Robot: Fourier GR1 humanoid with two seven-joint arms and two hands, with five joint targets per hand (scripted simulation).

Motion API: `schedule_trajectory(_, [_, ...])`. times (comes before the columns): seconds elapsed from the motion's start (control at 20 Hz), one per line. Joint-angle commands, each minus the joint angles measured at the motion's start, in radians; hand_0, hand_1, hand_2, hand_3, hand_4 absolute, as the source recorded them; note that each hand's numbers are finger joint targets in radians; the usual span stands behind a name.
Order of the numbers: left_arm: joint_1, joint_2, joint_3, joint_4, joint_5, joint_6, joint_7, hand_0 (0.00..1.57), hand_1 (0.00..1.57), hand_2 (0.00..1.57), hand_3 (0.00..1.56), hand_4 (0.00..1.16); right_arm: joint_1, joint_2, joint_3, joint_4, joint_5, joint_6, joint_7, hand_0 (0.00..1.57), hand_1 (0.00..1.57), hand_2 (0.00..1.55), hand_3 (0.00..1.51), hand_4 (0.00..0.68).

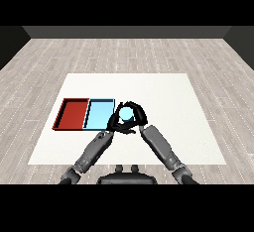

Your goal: Pick the blue can and put it in the blue box

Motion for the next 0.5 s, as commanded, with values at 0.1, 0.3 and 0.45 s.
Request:
schedule_trajectory(0.1, [-0.047,-0.002,-0.030,0.007,0.049,0.010,0.009,0.00,0.00,0.00,0.00,0.00,-0.039,0.000,0.123,-0.014,0.005,-0.106,0.014,1.40,1.40,1.44,1.39,0.612])
schedule_trajectory(0.3, [-0.003,0.030,-0.059,0.029,-0.107,0.098,-0.037,0.00,0.00,0.00,0.00,0.28,-0.042,0.000,0.167,-0.025,-0.035,-0.128,0.021,1.25,1.25,1.41,1.40,0.613])
schedule_trajectory(0.45, [-0.094,0.016,-0.043,0.018,-0.157,0.194,0.105,0.41,0.41,0.56,0.29,0.57,-0.090,0.000,0.158,0.066,-0.075,-0.124,-0.019,1.42,1.42,1.44,1.39,0.604])
